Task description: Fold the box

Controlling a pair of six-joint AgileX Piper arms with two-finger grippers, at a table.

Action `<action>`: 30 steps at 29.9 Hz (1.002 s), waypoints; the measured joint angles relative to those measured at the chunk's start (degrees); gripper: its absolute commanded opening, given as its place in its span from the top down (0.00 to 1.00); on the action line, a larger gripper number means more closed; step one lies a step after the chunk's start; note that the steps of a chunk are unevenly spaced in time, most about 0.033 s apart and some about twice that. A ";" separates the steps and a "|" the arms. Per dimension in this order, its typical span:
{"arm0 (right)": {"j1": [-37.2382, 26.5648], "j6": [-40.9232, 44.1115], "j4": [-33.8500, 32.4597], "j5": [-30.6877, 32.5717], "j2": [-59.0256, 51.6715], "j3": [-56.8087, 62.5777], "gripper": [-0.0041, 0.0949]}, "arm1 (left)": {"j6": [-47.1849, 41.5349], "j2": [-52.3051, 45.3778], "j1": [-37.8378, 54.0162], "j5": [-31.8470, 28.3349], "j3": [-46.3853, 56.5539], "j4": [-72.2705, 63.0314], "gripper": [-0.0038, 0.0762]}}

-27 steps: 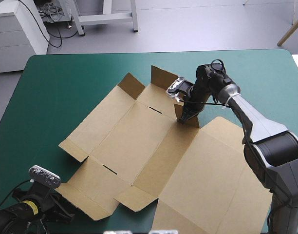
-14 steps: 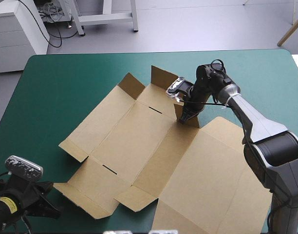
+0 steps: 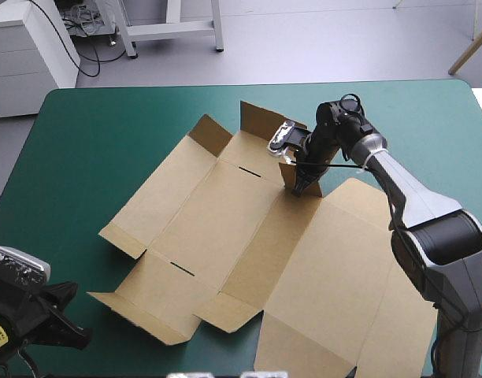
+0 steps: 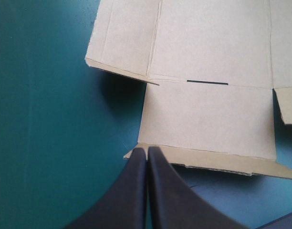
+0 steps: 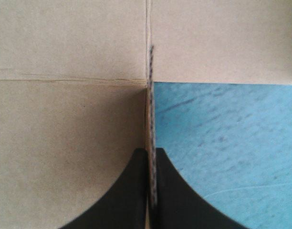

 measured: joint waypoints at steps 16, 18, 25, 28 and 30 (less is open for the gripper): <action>12.01 -21.75 7.22 -7.10 12.81 -19.13 0.98 | 0.00 0.00 0.00 0.00 0.00 -0.10 0.96; 13.41 -25.96 9.39 -8.88 13.43 -20.07 0.98 | 0.00 0.00 0.00 0.00 0.00 -0.10 0.96; 17.37 -36.66 12.94 -14.20 13.74 -20.67 0.98 | -0.05 0.00 0.00 0.00 0.00 -0.10 0.96; 18.27 -36.81 12.83 -14.26 14.68 -20.74 0.98 | -0.05 0.00 0.00 0.00 0.00 -0.10 0.96; 18.35 -35.63 12.67 -14.00 15.21 -20.74 0.98 | -0.05 0.00 0.00 0.00 0.00 -0.10 0.96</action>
